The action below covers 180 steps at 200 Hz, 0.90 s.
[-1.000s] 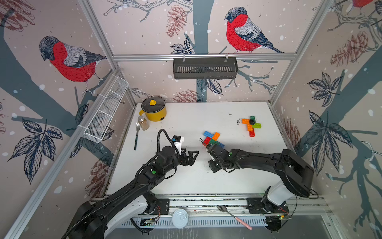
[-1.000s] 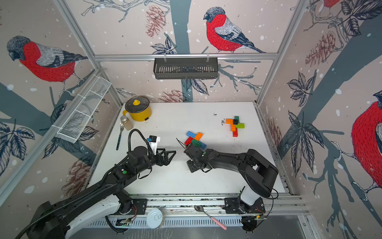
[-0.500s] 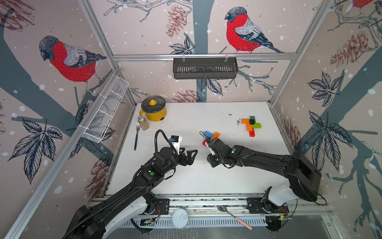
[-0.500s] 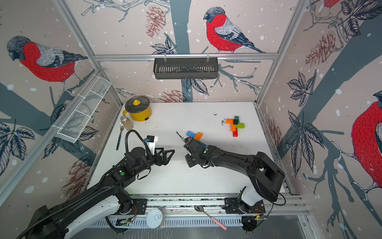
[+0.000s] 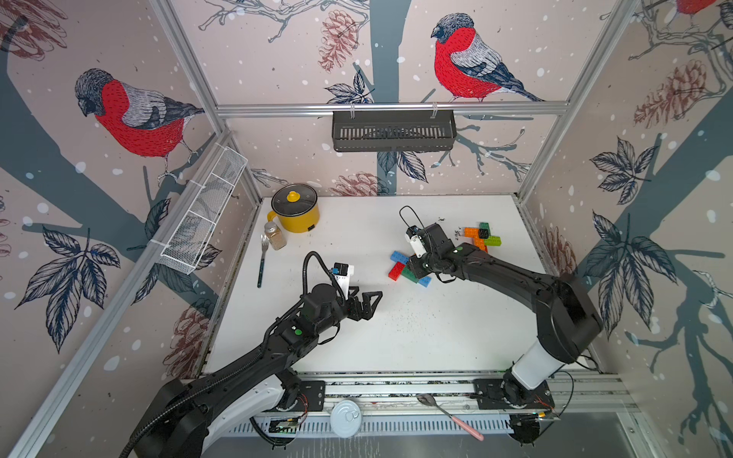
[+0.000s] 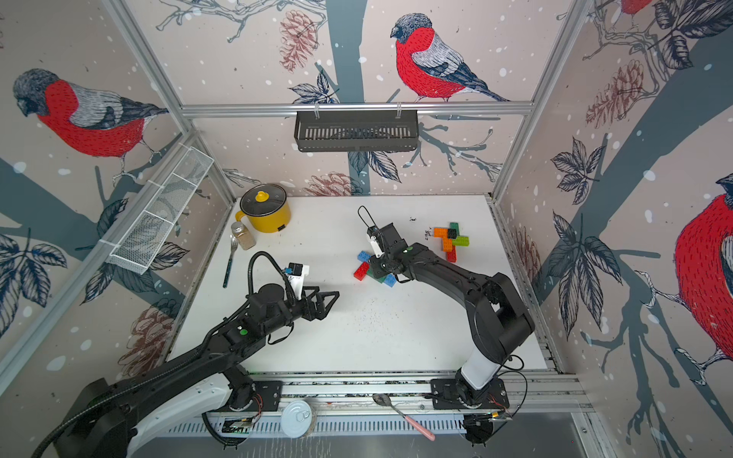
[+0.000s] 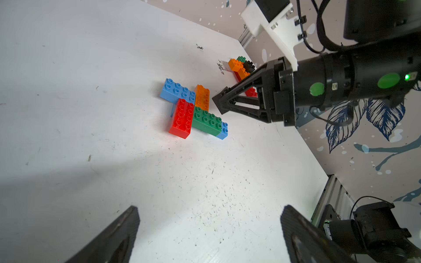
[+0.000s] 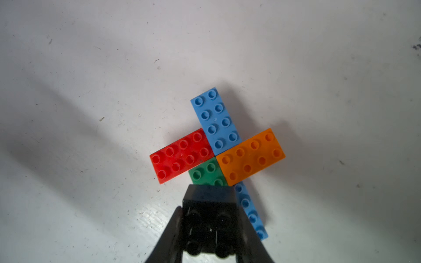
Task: Assemble a small pinwheel with lego
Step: Assemble the lego brick with the lego brick.
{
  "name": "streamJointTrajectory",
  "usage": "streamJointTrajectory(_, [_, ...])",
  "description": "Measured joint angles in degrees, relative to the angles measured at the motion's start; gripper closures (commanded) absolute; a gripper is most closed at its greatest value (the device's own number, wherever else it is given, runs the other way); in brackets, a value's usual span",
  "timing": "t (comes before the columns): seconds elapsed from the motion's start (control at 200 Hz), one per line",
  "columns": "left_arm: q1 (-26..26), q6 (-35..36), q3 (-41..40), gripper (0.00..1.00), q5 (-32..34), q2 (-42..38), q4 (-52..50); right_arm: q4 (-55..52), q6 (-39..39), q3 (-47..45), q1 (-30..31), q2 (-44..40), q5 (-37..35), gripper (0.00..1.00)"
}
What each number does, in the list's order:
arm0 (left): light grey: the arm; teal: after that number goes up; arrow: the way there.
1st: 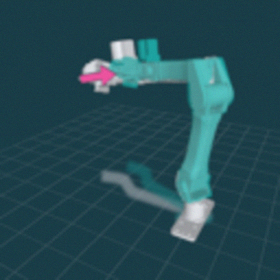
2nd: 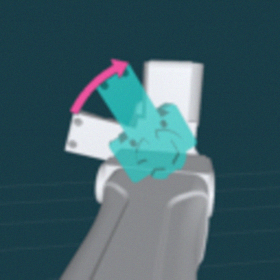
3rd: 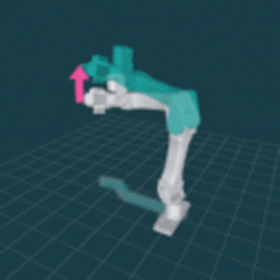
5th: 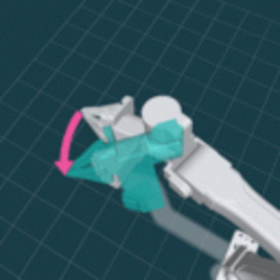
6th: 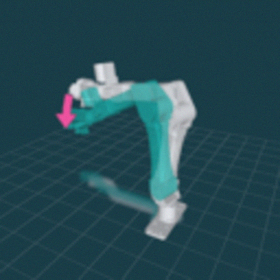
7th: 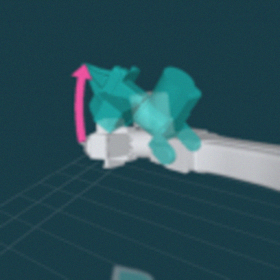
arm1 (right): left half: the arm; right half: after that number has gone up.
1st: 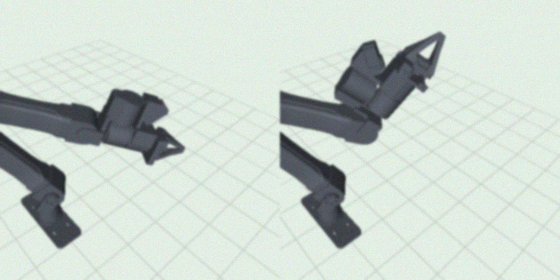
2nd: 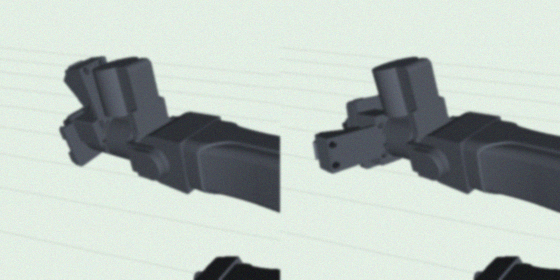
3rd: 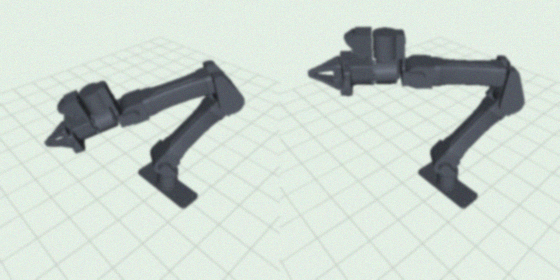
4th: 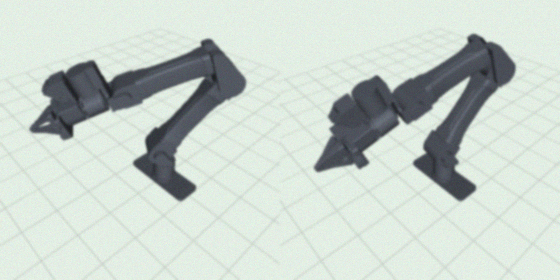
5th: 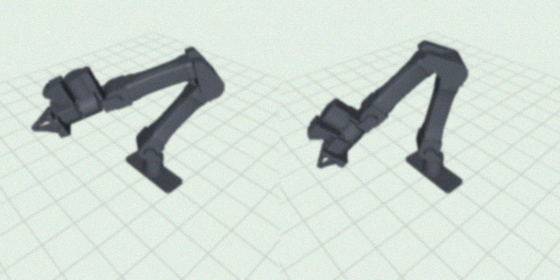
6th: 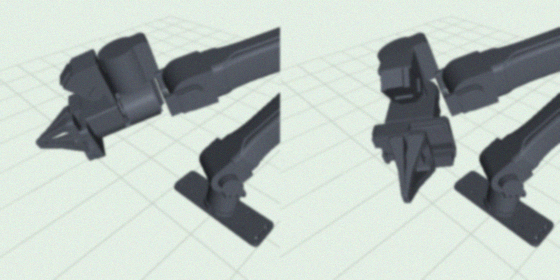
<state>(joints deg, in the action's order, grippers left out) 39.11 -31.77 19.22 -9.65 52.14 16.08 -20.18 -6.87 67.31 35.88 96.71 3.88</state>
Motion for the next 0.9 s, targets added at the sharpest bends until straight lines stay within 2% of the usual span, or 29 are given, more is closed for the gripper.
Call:
streamJointTrajectory(0.23, [0.0,1.6,-2.1,0.03,-2.6,1.3,2.7,-3.6,8.7,7.1,-2.7,7.5,4.8,0.76])
streamJointTrajectory(0.445, [0.0,3.3,-2.9,0.03,-7.2,0.0,3.2,-7.6,13.0,12.2,-2.4,12.2,5.6,0.76])
streamJointTrajectory(0.55, [0.0,3.7,-3.8,0.03,-9.8,-0.6,4.8,-9.0,13.4,13.1,-2.3,12.9,5.2,0.76])
streamJointTrajectory(0.9, [0.1,4.3,-4.1,0.03,-10.3,0.8,4.9,-9.2,14.6,13.6,-1.7,14.0,4.1,0.76])
